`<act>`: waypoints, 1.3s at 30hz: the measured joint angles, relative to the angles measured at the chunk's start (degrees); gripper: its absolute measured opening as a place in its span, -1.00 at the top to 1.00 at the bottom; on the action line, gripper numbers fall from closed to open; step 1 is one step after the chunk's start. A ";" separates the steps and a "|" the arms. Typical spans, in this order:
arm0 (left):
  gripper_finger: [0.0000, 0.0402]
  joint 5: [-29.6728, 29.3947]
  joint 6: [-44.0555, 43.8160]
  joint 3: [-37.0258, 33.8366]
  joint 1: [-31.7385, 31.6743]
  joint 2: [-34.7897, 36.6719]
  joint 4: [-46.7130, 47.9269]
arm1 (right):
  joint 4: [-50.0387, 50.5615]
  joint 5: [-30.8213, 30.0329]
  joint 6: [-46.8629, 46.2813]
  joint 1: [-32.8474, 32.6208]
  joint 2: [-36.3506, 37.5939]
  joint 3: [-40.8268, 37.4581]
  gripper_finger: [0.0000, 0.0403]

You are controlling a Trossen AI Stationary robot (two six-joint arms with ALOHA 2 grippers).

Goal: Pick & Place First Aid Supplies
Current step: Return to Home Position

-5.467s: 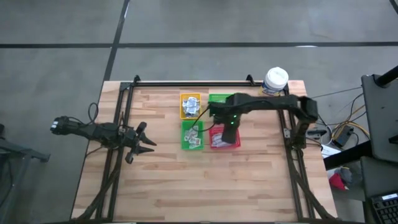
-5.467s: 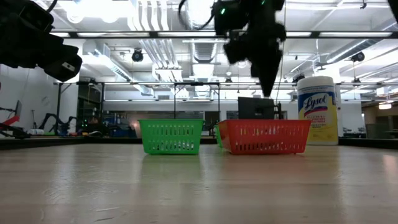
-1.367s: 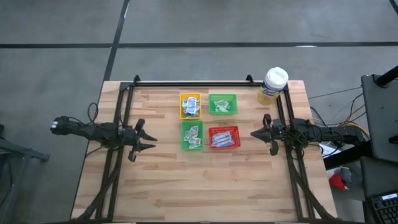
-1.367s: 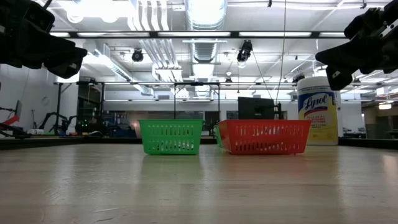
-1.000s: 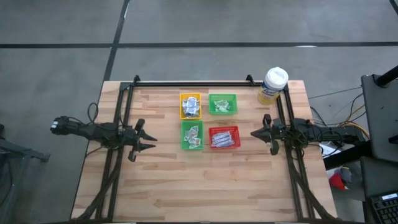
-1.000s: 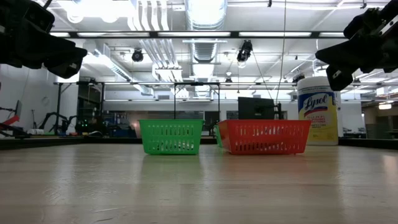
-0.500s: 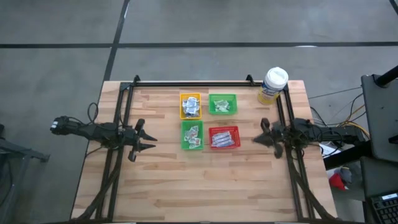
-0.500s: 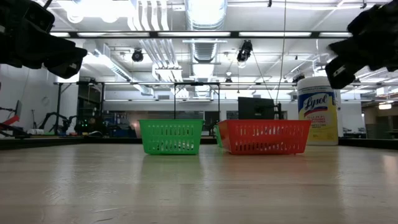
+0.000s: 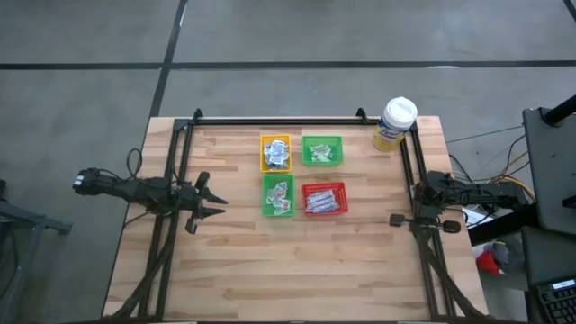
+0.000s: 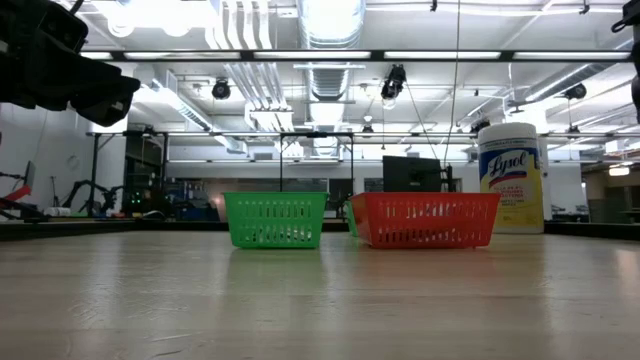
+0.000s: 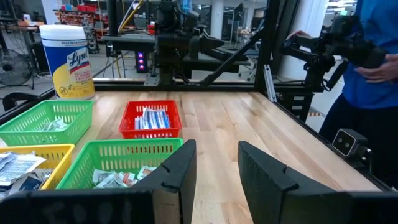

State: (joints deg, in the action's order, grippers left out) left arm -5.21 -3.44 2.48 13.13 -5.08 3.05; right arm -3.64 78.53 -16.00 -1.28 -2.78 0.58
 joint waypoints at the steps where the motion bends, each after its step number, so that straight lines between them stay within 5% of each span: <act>1: 0.43 0.00 0.00 0.00 0.00 0.00 0.00 | 0.03 -0.05 -0.05 0.02 0.24 0.00 0.96; 10: 0.43 0.00 0.00 0.00 0.00 -0.02 0.00 | -3.61 -3.29 0.16 0.20 2.71 -0.04 0.96; 17: 0.43 0.00 0.00 0.02 0.00 -0.04 0.00 | -11.08 -25.97 8.91 0.15 2.79 -0.04 0.96; 27: 0.43 0.00 0.01 0.04 0.01 -0.04 0.00 | -3.06 -54.82 14.71 0.17 2.77 -0.04 0.96; 39: 0.43 0.00 0.02 0.04 0.01 -0.04 0.00 | 1.70 -69.56 18.09 0.18 2.55 -0.07 0.96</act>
State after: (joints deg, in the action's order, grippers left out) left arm -5.21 -3.42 2.52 13.14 -5.13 3.05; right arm -1.94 8.97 2.09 -1.10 -0.23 0.51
